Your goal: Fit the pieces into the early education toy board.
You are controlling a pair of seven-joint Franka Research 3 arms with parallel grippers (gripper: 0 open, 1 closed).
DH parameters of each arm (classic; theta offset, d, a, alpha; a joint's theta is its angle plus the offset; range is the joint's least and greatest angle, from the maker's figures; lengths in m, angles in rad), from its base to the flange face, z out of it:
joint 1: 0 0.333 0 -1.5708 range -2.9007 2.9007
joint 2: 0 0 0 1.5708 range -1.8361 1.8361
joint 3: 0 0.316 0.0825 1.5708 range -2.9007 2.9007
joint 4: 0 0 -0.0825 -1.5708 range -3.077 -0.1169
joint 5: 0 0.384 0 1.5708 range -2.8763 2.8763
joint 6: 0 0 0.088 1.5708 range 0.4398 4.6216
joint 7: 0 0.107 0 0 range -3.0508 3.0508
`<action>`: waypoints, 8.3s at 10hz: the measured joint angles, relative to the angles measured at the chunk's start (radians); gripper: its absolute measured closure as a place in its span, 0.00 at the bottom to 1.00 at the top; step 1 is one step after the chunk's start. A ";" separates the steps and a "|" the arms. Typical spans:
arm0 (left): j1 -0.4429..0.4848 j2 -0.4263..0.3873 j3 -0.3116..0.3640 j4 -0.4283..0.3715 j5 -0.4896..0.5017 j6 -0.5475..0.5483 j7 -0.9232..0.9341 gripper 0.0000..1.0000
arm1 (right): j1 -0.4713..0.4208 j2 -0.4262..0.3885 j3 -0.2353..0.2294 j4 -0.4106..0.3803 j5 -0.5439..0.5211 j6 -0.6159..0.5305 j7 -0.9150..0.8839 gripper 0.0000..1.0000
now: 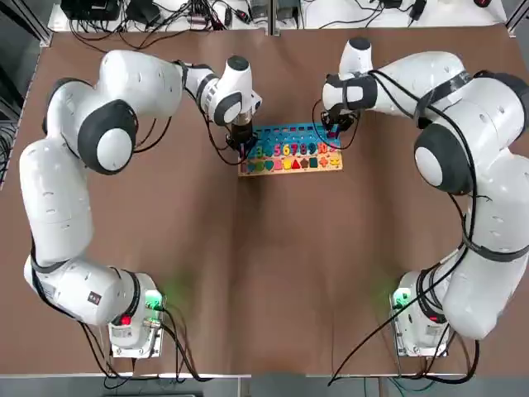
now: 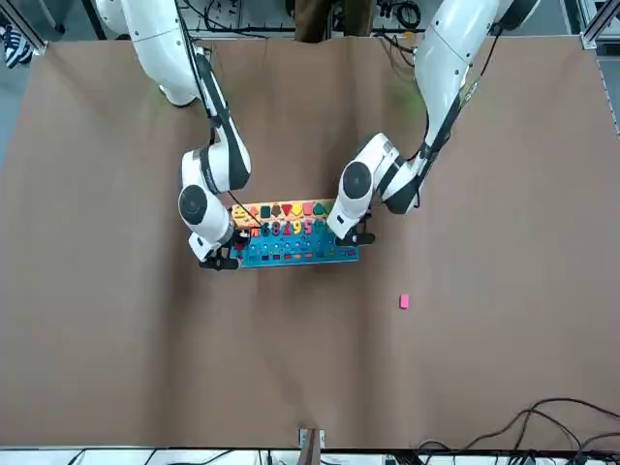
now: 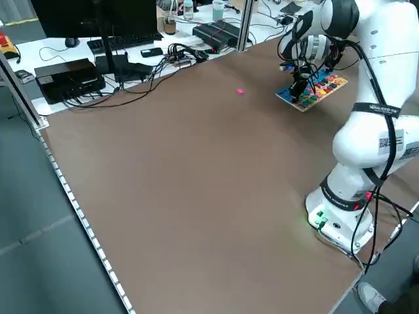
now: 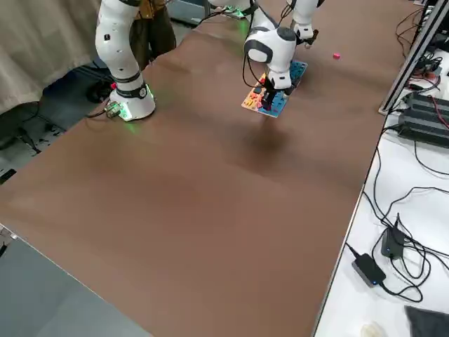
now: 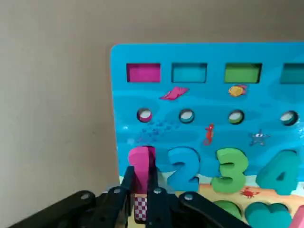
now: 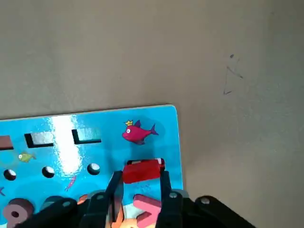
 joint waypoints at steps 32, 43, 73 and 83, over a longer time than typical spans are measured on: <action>0.111 0.037 -0.105 0.014 -0.013 -0.028 0.068 0.86 | -0.036 -0.315 -0.359 0.371 -0.187 -0.700 -0.067 0.00; 0.115 0.049 -0.103 0.032 -0.013 -0.032 0.074 0.61 | -0.745 -0.466 0.249 0.386 -0.417 -0.644 -0.299 0.00; 0.309 0.182 0.027 0.338 0.075 -0.061 0.490 0.48 | -0.666 -0.462 0.279 0.386 -0.414 -0.609 -0.313 0.00; 0.311 0.190 0.032 0.331 0.085 -0.041 0.490 0.54 | -0.654 -0.463 0.263 0.386 -0.414 -0.636 -0.314 0.00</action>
